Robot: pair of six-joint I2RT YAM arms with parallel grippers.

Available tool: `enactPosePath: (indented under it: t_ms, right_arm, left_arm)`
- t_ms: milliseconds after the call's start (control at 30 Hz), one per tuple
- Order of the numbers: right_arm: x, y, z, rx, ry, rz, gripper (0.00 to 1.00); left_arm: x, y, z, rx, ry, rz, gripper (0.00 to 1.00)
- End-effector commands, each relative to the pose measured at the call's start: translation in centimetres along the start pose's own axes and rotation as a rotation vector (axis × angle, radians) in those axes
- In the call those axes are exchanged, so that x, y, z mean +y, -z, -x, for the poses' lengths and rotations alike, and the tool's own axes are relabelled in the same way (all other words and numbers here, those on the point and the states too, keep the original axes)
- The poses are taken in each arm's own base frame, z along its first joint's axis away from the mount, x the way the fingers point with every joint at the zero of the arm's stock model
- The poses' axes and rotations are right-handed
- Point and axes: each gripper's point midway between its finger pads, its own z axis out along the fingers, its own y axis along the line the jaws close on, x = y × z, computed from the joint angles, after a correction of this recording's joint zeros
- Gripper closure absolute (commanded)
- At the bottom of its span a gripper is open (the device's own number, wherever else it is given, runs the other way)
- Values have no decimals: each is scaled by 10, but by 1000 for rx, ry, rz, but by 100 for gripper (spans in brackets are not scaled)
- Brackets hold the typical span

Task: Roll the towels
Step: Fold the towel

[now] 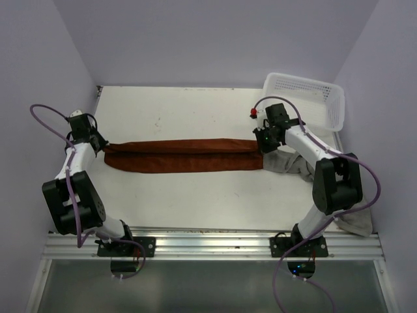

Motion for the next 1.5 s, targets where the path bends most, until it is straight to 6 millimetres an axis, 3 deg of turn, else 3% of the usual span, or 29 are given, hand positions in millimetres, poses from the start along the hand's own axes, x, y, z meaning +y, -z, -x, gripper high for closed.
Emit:
enactPosePath:
  t_ms: [0, 167, 300, 667, 833, 1033, 1467]
  right_arm:
    - [1, 8, 4, -41, 20, -17, 100]
    - [1, 2, -8, -16, 28, -24, 100]
    - [1, 3, -9, -23, 27, -31, 94]
    - [21, 7, -15, -20, 41, 46, 69]
    - [28, 10, -15, -27, 24, 80, 68]
    - [27, 19, -7, -62, -18, 61, 67]
    - [24, 4, 12, -85, -138, 37, 65]
  left_arm:
    - [8, 10, 13, -57, 20, 28, 100]
    - [9, 9, 6, -46, 20, 22, 100]
    - [11, 10, 3, -42, 17, 28, 100]
    - [2, 20, 1, -70, -8, -7, 100]
    - [-11, 25, -2, -80, -47, -14, 100]
    - [-13, 28, -6, -75, -60, -8, 100]
    - [-8, 42, -5, -111, -55, -1, 97]
